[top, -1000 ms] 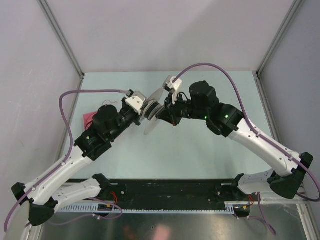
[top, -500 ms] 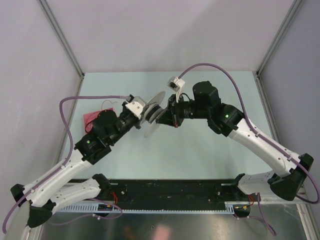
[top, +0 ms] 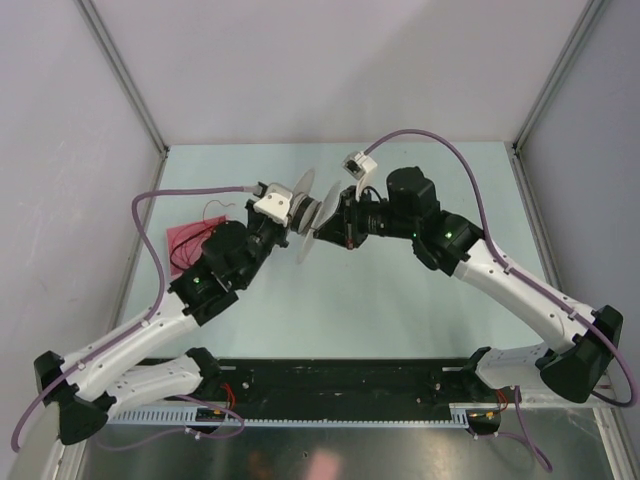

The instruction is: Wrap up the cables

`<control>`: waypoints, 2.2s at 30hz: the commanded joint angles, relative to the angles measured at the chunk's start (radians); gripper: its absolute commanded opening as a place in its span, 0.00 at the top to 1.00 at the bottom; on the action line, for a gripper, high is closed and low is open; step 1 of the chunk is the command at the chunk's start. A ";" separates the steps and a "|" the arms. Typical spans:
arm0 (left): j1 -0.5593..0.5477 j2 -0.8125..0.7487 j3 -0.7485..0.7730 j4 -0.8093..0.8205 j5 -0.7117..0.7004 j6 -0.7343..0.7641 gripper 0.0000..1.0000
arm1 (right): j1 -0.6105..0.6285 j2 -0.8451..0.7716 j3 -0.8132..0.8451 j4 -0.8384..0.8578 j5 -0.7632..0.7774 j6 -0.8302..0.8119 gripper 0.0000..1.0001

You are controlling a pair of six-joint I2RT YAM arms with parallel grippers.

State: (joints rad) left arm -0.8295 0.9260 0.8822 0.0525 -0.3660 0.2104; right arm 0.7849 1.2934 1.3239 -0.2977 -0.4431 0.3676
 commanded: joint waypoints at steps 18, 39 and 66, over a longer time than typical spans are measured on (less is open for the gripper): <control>0.036 0.130 0.063 0.126 -0.535 -0.072 1.00 | 0.219 -0.060 -0.089 0.317 0.399 0.051 1.00; 0.035 -0.045 -0.158 0.136 0.037 0.129 1.00 | 0.280 -0.047 -0.088 0.439 0.534 -0.285 1.00; 0.036 -0.284 -0.301 0.057 0.654 0.531 1.00 | -0.019 -0.137 -0.161 0.182 0.049 -0.891 1.00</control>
State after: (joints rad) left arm -0.8043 0.6548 0.5915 0.1757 0.2321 0.6907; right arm 0.8116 1.2278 1.1759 -0.2028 -0.4175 -0.4339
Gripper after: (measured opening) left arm 0.034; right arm 0.019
